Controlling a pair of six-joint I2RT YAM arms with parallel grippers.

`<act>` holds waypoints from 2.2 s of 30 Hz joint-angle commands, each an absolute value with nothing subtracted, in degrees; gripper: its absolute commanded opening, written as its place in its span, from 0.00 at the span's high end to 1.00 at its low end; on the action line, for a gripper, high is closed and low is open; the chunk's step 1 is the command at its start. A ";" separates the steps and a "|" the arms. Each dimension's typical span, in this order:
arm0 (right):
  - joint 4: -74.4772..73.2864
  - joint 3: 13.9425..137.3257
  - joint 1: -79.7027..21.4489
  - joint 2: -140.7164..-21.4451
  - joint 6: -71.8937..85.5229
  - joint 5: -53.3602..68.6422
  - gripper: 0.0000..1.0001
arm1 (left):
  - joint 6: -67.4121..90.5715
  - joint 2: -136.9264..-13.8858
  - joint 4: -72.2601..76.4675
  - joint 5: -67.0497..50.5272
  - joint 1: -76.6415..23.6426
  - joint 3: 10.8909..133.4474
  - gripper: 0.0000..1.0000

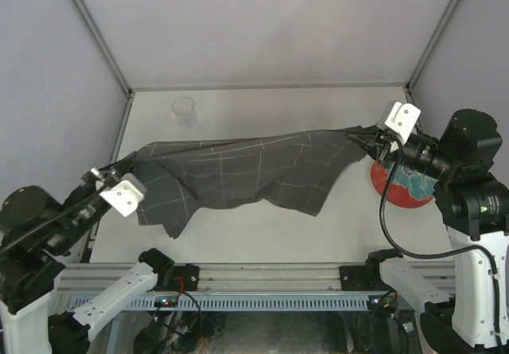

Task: Set the dinner table for one person
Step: Flatten out the napkin at the center of the board.

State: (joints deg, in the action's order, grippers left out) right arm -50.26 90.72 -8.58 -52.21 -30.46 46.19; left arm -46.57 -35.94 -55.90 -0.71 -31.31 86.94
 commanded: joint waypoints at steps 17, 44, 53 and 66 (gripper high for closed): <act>-53.47 95.62 -4.61 -51.48 -29.95 46.73 1.00 | -47.77 -35.91 -58.84 -4.03 -30.22 88.14 1.00; -32.27 79.66 -0.78 -81.41 -39.31 45.69 1.00 | -53.55 -55.89 -17.34 -10.84 -15.71 50.57 1.00; -24.28 92.90 -0.35 -105.59 -39.38 43.76 1.00 | -56.89 -85.82 -4.22 -9.58 -11.23 62.80 1.00; -20.61 102.38 -0.26 -117.51 -38.62 39.45 0.36 | -56.01 -103.46 -4.79 -3.49 -11.55 81.78 0.19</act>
